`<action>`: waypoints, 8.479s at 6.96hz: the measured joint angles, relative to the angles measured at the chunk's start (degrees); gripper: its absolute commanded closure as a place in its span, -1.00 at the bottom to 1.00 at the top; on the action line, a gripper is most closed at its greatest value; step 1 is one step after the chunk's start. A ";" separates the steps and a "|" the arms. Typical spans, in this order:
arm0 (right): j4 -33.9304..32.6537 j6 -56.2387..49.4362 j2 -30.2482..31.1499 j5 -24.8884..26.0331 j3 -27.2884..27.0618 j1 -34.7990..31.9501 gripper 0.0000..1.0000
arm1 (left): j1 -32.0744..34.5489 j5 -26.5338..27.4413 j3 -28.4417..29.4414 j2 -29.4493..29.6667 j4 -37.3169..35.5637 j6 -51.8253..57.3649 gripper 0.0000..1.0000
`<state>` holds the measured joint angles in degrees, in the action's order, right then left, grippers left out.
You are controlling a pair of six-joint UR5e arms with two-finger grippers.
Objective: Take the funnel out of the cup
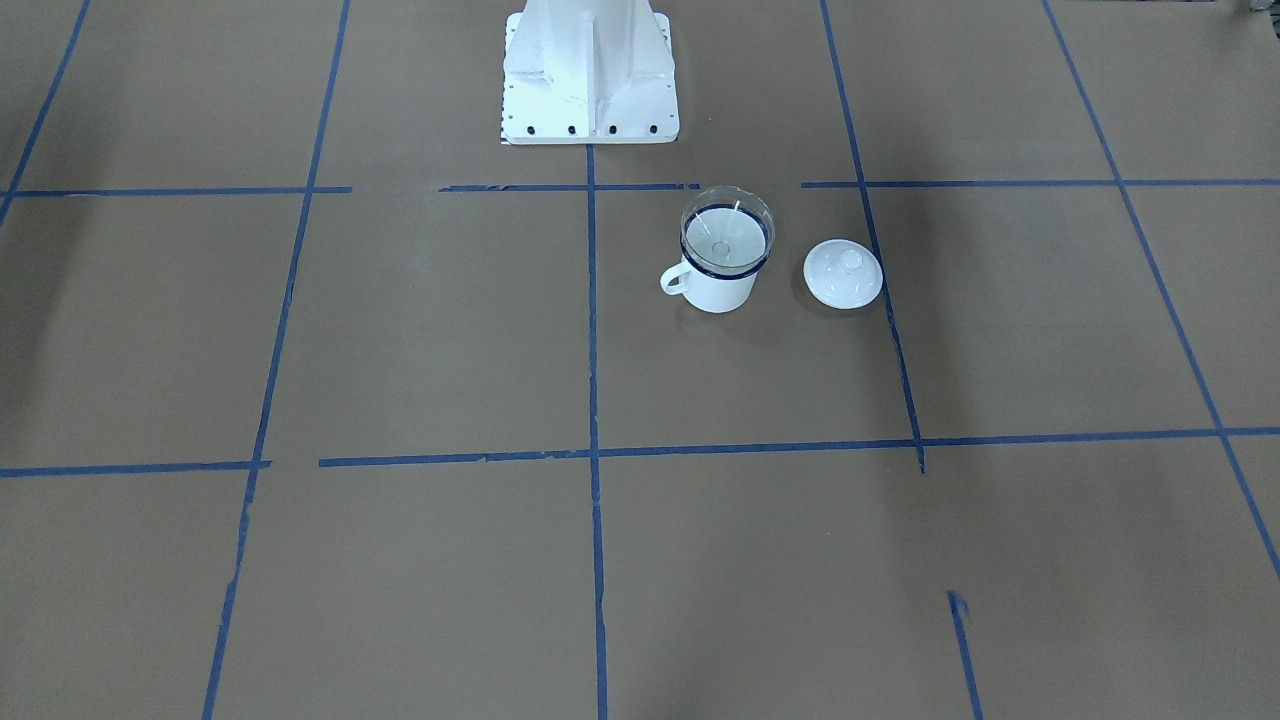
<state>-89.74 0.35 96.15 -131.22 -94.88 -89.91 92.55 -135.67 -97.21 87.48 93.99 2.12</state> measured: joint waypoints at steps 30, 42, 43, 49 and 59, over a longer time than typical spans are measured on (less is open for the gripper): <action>0.00 0.00 0.00 0.00 -0.04 0.00 -1.00 | -61.51 28.34 -14.40 43.04 -25.64 -104.26 1.00; 0.00 0.00 0.00 0.00 -0.04 0.00 -1.00 | -45.52 46.38 18.55 38.08 45.73 -108.97 1.00; 0.00 0.00 0.00 0.00 -0.04 0.00 -1.00 | -45.80 48.35 23.25 38.13 52.24 -110.64 1.00; 0.00 0.00 0.00 0.00 -0.04 0.00 -1.00 | -50.99 54.68 29.11 38.64 59.41 -118.44 0.92; 0.00 0.00 0.00 0.00 -0.04 0.00 -1.00 | -48.73 34.21 -1.41 24.84 22.21 -101.24 -0.98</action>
<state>-89.74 0.35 96.15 -131.22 -94.92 -89.91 43.82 -101.47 -98.63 112.32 116.21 -99.12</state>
